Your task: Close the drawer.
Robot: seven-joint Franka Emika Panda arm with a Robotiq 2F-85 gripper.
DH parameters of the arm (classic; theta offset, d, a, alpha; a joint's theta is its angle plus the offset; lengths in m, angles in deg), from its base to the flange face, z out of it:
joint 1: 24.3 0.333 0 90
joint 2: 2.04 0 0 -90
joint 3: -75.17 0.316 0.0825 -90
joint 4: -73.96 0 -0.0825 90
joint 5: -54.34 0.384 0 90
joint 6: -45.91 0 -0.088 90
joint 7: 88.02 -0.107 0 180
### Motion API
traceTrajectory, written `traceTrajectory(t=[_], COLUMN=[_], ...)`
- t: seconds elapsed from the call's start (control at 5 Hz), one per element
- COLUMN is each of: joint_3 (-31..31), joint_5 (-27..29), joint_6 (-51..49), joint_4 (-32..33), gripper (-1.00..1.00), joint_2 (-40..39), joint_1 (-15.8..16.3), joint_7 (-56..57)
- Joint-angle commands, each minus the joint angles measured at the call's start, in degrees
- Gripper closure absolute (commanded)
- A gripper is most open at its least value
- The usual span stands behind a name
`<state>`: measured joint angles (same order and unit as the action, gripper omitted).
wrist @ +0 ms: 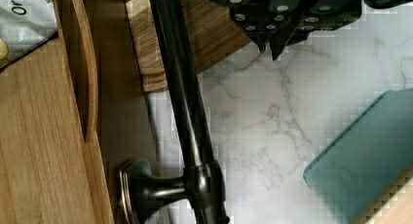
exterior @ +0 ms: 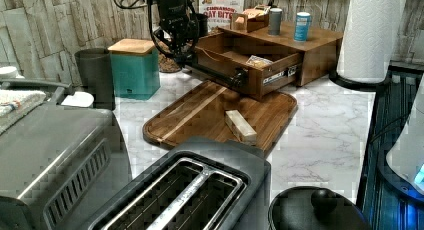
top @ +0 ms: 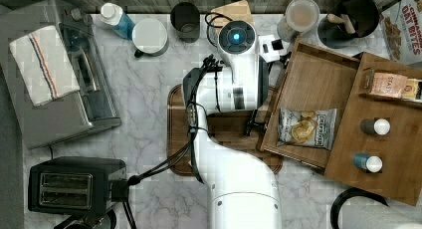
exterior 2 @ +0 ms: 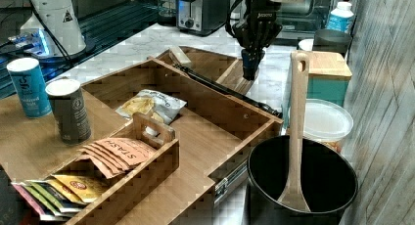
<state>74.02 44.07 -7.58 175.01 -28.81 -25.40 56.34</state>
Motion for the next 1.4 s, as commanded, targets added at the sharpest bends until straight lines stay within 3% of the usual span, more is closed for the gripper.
traceTrajectory(t=[0.2, 0.6, 1.0, 1.4], joint_3=[0.46, 1.54, -0.90, -0.77], joint_5=[0.24, 2.57, -1.92, 1.82], joint_6=[6.42, 8.99, 11.01, 6.39], joint_4=[5.27, 7.64, 8.28, 7.53], gripper=[1.00, 1.00, 1.00, 1.00], joint_2=[1.09, 0.73, 2.64, 3.96], joint_1=[-2.12, -4.46, -4.48, -11.40], joint_7=[5.33, 9.52, 11.33, 25.70])
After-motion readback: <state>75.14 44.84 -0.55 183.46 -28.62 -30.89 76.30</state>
